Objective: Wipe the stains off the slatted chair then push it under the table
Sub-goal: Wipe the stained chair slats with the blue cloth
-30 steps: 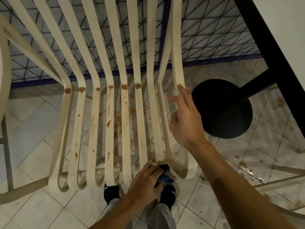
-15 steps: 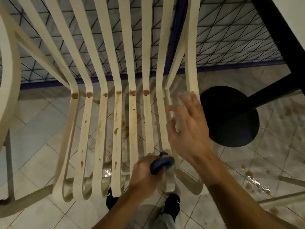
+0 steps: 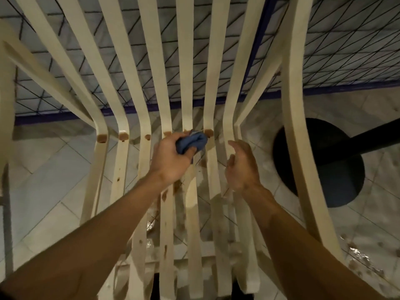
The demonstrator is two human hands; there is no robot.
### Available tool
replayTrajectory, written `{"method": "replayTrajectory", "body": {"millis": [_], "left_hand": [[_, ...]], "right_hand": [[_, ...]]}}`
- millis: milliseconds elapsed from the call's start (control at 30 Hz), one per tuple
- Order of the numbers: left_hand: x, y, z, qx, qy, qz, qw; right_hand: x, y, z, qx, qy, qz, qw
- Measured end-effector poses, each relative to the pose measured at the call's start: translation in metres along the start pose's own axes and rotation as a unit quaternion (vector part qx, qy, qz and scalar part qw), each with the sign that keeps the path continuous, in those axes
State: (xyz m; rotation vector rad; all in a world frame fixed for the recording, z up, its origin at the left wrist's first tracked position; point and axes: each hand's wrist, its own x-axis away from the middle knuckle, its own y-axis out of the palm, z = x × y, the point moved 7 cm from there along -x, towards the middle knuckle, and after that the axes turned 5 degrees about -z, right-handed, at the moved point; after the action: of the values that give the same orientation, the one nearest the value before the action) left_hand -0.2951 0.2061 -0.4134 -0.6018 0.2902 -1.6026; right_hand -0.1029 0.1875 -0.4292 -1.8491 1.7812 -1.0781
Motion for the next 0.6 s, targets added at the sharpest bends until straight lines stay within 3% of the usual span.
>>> {"method": "replayTrajectory", "body": {"millis": [233,600], "left_hand": [[-0.063,0.01,0.006,-0.101,0.065,-0.012,0.993],[-0.094,0.036,0.017,-0.198,0.179,-0.12,0.956]], "right_hand": [[-0.017,0.036,0.022,0.05,-0.014,-0.008,0.999],[-0.029,0.041,0.033,-0.019,-0.024,0.017,0.999]]}}
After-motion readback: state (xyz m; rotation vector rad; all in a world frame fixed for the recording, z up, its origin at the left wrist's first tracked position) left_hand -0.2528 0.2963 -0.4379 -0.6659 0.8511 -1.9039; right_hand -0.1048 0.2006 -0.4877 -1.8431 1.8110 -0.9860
